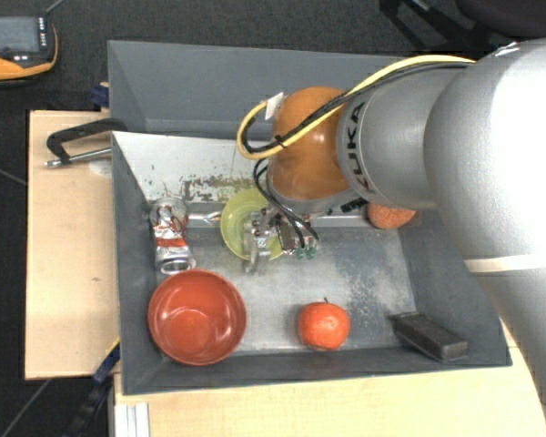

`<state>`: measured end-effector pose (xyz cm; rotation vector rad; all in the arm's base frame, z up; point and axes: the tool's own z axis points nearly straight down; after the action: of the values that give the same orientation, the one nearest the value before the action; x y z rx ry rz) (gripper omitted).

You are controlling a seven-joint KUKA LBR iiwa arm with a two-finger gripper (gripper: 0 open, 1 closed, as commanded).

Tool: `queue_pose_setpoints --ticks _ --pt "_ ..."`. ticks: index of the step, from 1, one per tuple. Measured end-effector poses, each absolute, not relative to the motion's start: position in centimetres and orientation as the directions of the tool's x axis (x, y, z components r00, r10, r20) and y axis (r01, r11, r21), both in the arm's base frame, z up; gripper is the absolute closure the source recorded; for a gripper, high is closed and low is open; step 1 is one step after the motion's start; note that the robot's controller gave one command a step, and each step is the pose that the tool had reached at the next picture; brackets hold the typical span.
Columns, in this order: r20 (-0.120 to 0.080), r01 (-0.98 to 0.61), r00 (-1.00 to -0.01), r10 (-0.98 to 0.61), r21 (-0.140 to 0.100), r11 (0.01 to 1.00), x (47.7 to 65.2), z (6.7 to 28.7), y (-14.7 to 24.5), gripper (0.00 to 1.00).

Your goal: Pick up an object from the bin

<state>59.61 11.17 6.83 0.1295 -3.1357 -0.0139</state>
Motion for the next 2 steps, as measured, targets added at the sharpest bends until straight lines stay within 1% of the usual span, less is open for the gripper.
queue_pose_setpoints --ticks 1,2 --pt "0.003 -0.082 -0.997 -0.082 0.009 0.997 59.6 6.8 11.2 1.00" --pt "0.004 -0.120 -0.993 -0.120 0.010 0.993 54.3 7.1 9.9 1.00"
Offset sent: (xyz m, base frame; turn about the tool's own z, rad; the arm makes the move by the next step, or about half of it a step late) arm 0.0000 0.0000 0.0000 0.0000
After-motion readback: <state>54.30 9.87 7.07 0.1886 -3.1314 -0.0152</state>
